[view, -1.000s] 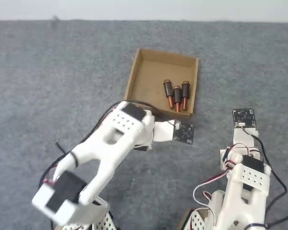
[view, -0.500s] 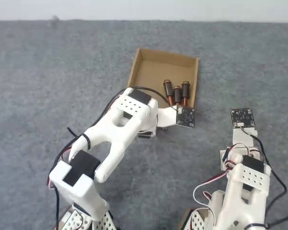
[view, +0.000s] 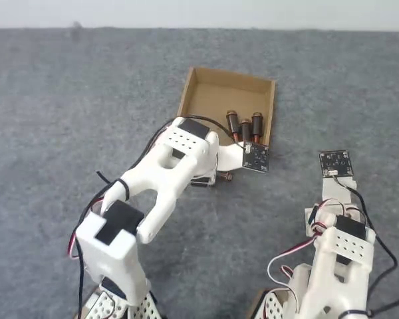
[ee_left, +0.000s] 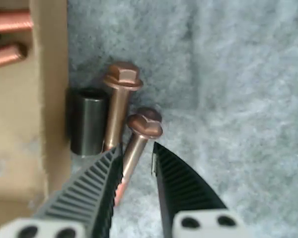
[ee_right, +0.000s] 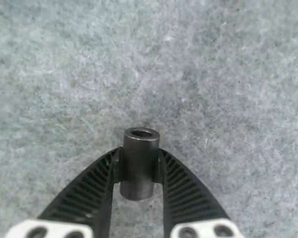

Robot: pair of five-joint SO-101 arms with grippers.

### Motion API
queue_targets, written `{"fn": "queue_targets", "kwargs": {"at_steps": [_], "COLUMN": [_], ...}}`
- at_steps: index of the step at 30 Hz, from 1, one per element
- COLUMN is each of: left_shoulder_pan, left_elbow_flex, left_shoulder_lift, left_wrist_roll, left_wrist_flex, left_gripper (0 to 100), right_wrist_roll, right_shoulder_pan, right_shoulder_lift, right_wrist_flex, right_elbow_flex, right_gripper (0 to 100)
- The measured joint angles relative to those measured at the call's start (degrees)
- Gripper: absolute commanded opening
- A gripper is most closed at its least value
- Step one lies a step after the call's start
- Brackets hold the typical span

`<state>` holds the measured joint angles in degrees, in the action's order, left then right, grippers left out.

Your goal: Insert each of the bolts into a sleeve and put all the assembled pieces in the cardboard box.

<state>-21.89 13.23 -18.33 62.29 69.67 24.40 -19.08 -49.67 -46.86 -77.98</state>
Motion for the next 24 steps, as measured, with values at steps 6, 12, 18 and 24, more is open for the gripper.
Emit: {"fn": "queue_targets", "kwargs": {"at_steps": [6,12,18,24], "left_shoulder_pan": [0.7,0.5,-0.6,-2.7], "left_elbow_flex": [-3.4,-6.7,-6.9,-7.3], "left_shoulder_lift": [-5.3,-7.3,-7.9,-8.0], "left_wrist_roll": [0.3,0.2,0.0,-2.5], "left_wrist_flex": [0.2,3.4,3.9,9.3], "left_gripper": [9,9,7,1], "right_wrist_roll": [0.0,0.0,0.0,0.0], "right_shoulder_pan": [0.0,0.0,0.0,0.0], "right_shoulder_lift": [0.0,0.0,0.0,0.0], "right_wrist_flex": [0.0,0.0,0.0,0.0], "right_elbow_flex": [0.0,0.0,0.0,0.0], "right_gripper": [0.7,0.7,0.7,0.7]}}
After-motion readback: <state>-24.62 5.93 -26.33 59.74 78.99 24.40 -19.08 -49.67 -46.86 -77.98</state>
